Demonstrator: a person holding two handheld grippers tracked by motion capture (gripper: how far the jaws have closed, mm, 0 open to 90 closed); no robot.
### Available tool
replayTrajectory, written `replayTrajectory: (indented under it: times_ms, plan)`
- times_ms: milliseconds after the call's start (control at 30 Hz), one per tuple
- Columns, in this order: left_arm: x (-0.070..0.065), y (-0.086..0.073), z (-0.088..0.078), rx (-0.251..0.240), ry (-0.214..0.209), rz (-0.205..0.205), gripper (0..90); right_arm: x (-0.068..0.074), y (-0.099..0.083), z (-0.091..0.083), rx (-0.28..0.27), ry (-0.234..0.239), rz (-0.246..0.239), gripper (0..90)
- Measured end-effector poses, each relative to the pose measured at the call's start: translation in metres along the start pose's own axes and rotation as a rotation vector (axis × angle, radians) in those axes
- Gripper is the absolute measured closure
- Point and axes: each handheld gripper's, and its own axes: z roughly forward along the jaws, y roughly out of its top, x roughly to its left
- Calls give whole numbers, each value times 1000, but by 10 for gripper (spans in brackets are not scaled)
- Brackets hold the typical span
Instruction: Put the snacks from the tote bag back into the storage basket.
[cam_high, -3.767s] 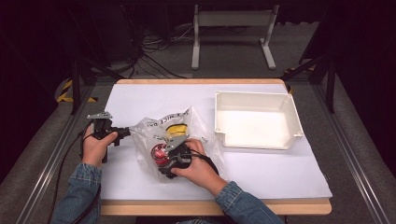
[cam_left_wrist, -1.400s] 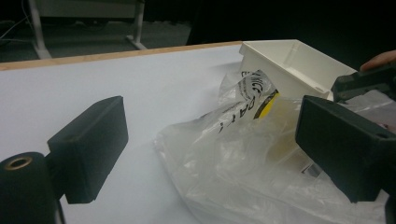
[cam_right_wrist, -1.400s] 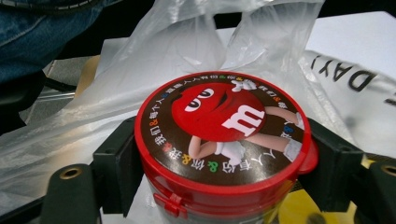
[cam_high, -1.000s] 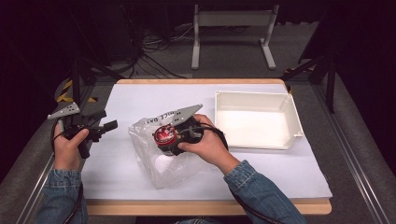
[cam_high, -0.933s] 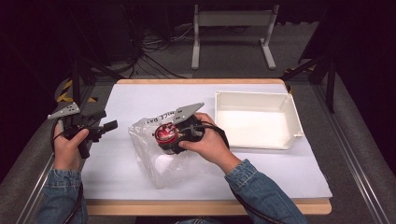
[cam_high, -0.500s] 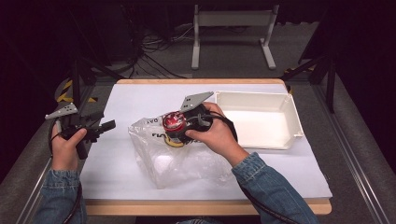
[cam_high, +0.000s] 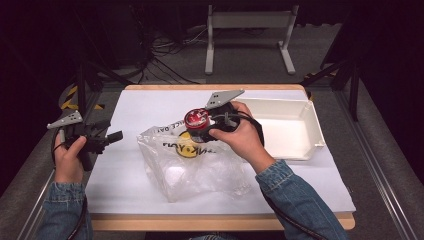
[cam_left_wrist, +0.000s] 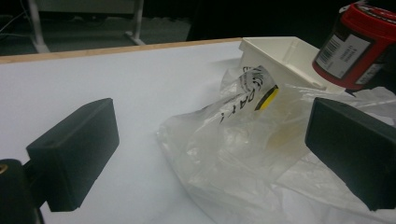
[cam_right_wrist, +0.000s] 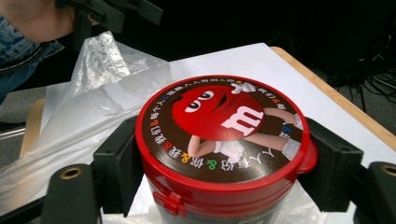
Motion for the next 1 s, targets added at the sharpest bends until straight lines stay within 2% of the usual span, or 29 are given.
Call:
replayTrajectory:
  times_ms: [133, 267, 400, 433, 500, 700, 833, 1000]
  plan:
    - [0, 0, -1, 1, 6, 9, 38, -4, 0, -5, -5, -14, 9, 246]
    - [-2, -1, -2, 11, -1, 48, 32, -13, -2, -15, -11, -42, 29, 246]
    - [-4, -1, -4, -9, -6, 83, 30, -22, -4, -22, -18, -64, 44, 246]
    - [-5, -2, -5, -12, -16, 103, 31, -24, -5, -24, -17, -72, 48, 246]
    - [-5, -2, -7, -19, -35, 117, 23, -28, -6, -28, -15, -83, 50, 246]
    - [-8, -2, -10, -40, -30, 138, 22, -41, -10, -36, -17, -114, 62, 246]
    - [-8, -2, -11, -34, -30, 161, 23, -53, -15, -41, -24, -134, 65, 247]
    - [-9, -2, -11, -29, -25, 160, 24, -67, -20, -47, -23, -160, 73, 247]
